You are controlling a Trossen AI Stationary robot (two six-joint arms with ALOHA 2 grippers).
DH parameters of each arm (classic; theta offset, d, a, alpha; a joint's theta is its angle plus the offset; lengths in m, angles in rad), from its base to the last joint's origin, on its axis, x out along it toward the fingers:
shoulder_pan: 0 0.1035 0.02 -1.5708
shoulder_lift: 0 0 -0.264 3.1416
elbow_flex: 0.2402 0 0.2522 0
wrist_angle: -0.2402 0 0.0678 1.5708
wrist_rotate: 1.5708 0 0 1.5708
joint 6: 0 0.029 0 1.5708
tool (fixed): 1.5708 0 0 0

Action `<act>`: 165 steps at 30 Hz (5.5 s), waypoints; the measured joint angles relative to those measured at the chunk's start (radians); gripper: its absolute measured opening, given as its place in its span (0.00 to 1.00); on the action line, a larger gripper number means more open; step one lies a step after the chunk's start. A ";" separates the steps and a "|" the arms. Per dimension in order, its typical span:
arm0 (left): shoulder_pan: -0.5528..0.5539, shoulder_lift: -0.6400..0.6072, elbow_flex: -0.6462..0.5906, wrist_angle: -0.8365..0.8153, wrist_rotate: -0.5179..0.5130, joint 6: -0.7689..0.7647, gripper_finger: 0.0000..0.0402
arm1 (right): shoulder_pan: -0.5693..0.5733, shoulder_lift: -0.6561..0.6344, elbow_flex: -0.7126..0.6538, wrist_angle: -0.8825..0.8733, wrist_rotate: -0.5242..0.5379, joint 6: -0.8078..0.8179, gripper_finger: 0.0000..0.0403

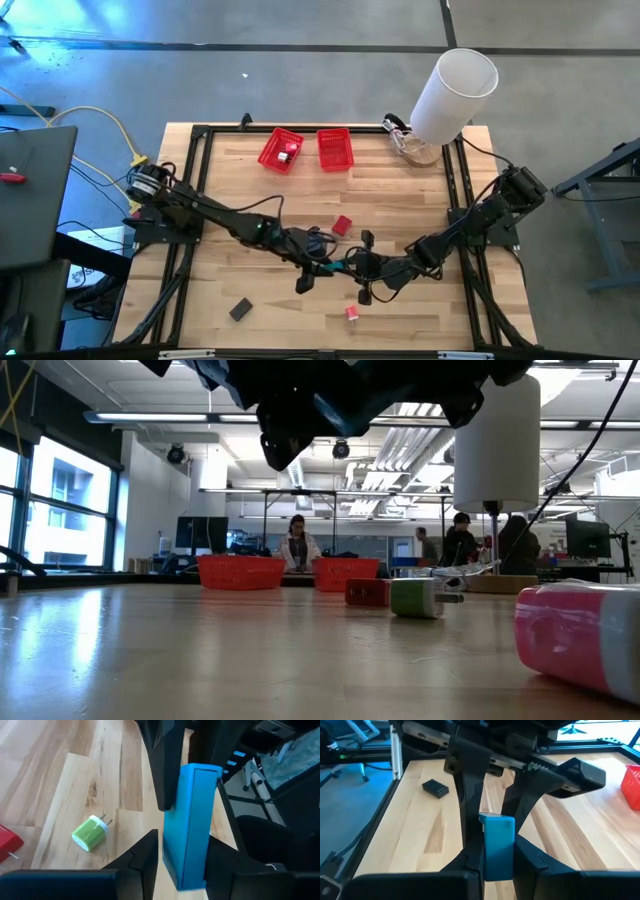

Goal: Pick & Place Office items
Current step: Put the blue digital clock into the right red bin

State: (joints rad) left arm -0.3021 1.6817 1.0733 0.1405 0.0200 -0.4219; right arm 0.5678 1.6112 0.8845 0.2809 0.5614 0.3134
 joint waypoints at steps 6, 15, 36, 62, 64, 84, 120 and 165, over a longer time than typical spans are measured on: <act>-0.015 0.000 0.000 -0.002 -0.029 0.043 0.35 | 0.004 0.000 0.000 -0.004 -0.004 0.003 0.12; -0.045 0.000 0.000 -0.005 -0.166 0.078 0.49 | 0.003 0.000 0.000 -0.009 -0.012 0.004 0.12; -0.195 0.000 0.000 0.003 -0.664 0.433 0.57 | 0.003 -0.003 0.000 -0.137 -0.022 0.146 0.12; -0.320 0.000 -0.002 -0.300 -0.783 0.185 0.57 | -0.169 -0.043 0.200 -0.799 0.116 0.450 0.12; -0.331 0.000 -0.002 -0.317 -0.778 0.173 0.57 | -0.203 -0.042 0.225 -0.817 0.120 0.444 0.12; -0.421 0.000 -0.002 -0.328 -0.674 -0.038 0.57 | -0.564 -0.043 0.309 -0.843 -0.004 0.286 0.12; -0.380 0.000 -0.003 -0.464 -0.651 -0.100 0.57 | -1.020 0.228 0.765 -1.069 -0.305 0.057 0.12; -0.334 -0.012 -0.004 -0.526 -0.574 -0.019 0.57 | -1.099 0.623 1.095 -1.273 -0.462 0.104 0.12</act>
State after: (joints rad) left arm -0.6365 1.6699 1.0695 -0.3859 -0.5545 -0.4404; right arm -0.5315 2.2337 1.9797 -0.9916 0.0995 0.4174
